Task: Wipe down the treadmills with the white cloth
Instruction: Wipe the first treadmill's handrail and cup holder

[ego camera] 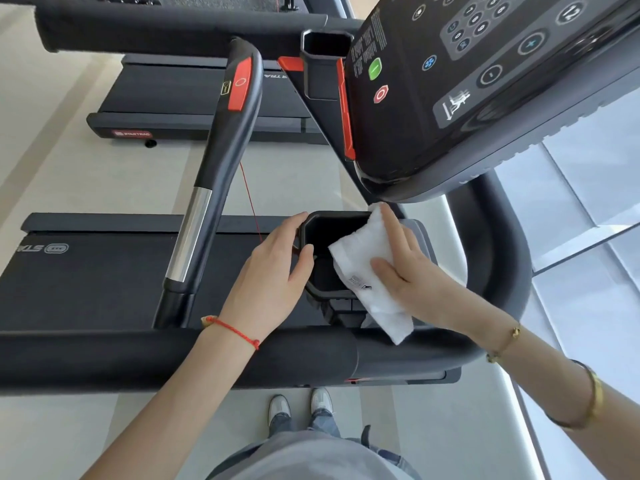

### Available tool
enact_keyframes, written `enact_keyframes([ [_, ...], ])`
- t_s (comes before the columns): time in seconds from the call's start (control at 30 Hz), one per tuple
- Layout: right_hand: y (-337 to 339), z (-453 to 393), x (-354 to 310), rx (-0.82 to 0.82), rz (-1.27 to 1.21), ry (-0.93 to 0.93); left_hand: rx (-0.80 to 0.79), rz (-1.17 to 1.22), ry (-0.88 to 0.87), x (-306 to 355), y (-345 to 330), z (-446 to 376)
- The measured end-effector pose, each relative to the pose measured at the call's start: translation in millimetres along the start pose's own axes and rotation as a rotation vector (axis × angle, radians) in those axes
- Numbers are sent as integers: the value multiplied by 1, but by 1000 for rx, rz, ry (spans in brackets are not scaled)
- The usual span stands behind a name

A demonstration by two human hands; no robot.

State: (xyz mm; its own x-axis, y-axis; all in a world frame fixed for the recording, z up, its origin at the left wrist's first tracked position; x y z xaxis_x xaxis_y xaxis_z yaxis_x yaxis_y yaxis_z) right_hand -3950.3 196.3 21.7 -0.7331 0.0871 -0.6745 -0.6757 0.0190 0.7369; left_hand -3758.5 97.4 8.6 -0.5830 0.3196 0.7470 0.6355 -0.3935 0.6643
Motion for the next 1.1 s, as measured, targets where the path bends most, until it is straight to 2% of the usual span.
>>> enact_keyframes([
  [0.2, 5, -26, -8, 59, -5, -68, -14, 10, 20, -1, 0, 0],
  [0.33, -4, -10, -13, 132, -57, -110, -13, 13, 19, 0, 0, 0],
  [0.47, -15, 12, -11, 163, -291, -245, -9, 7, 12, 0, -1, -1],
  [0.57, -8, -7, -9, 174, -239, -275, -14, 15, 12, -1, -1, -1],
  [0.7, 5, -27, -12, 135, -222, -246, -11, 2, 7, -1, -1, -2],
  [0.97, 7, 25, -17, 98, -92, -66, -11, -2, 1, -1, -1, -3],
  [1.1, 19, 44, -13, 265, 25, 76, 6, 18, 3, -3, -2, -3],
])
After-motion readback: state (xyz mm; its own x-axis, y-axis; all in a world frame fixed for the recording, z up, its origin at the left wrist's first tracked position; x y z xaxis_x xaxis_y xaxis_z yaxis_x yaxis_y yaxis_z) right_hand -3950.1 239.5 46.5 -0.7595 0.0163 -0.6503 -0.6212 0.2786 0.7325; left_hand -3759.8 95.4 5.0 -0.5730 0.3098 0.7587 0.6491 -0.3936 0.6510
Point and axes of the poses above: each hand's wrist, its own z-axis away from the middle knuckle, its own y-axis out of the back of the hand, x = y × z, the point moved 1 cm from there along -z, towards the middle knuckle, and after that the axes turned 10 degrees about y, right-handed, at the moved point
